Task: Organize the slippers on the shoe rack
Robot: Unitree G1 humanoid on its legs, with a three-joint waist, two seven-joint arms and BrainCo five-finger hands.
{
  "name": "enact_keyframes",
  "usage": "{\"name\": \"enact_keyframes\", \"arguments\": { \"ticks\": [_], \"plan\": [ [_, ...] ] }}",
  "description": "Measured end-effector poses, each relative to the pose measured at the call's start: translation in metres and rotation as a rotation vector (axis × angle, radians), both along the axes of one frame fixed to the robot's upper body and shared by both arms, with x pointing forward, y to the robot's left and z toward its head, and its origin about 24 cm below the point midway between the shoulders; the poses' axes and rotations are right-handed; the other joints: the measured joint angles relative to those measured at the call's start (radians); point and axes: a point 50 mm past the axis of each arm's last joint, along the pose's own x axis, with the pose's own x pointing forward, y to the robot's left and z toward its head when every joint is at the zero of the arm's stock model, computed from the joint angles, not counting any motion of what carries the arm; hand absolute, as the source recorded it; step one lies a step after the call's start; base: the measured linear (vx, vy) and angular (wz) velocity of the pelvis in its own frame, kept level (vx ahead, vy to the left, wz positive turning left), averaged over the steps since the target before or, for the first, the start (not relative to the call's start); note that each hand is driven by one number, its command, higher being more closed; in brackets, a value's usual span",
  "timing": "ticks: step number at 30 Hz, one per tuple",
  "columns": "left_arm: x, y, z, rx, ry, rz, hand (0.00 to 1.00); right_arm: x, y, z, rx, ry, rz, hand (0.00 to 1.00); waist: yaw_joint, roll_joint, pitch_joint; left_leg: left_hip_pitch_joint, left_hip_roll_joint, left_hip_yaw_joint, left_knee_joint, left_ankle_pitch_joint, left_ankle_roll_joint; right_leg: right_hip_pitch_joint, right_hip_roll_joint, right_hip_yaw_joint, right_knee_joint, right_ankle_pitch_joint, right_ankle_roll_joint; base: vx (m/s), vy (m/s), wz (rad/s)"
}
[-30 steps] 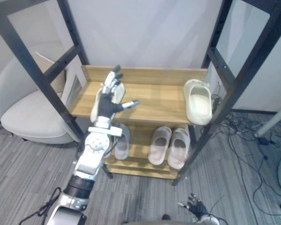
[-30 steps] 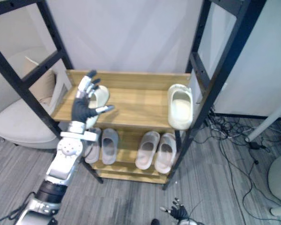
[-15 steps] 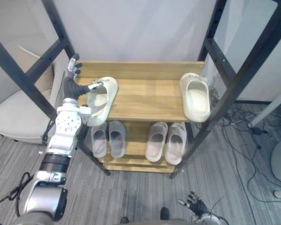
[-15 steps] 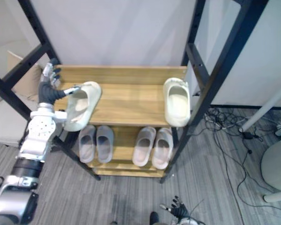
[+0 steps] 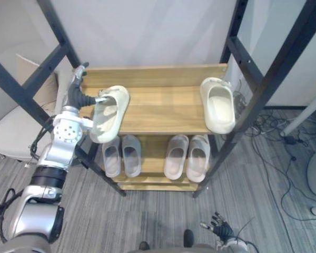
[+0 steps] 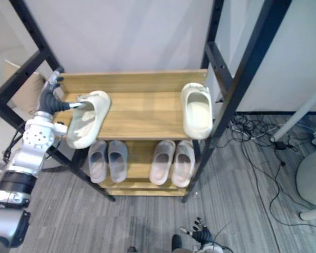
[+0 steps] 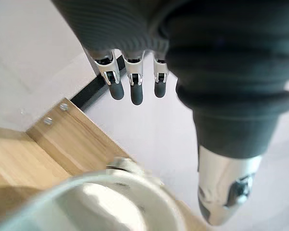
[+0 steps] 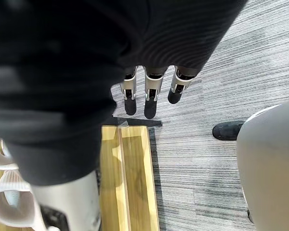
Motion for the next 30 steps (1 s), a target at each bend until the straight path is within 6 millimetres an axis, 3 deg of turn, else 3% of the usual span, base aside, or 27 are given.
{"name": "enact_keyframes", "arguments": {
  "ticks": [18,19,30],
  "plan": [
    [0.018,0.002,0.001,0.189,0.095,0.071,0.00,0.004,0.006,0.004,0.010,-0.038,-0.010,0.00,-0.011,0.017,0.010,-0.025,0.000,0.041,-0.002,-0.001,-0.001,-0.047,0.002,0.039,0.000,0.009,-0.001,0.00,0.002,-0.07],
    [0.019,0.005,0.002,0.191,0.102,0.087,1.00,0.004,0.006,0.004,0.009,-0.039,-0.010,0.00,-0.009,0.017,0.010,-0.026,0.000,0.055,-0.002,-0.002,-0.002,-0.055,0.003,0.053,0.000,0.014,-0.001,-0.01,0.004,-0.22],
    [0.025,0.008,0.009,0.205,0.107,0.117,1.00,0.005,0.006,0.009,0.007,-0.069,-0.020,0.00,-0.016,0.024,0.015,-0.027,-0.001,0.101,-0.001,-0.005,-0.001,-0.077,0.004,0.089,0.000,0.030,0.002,-0.02,0.000,-0.13]
  ]
}}
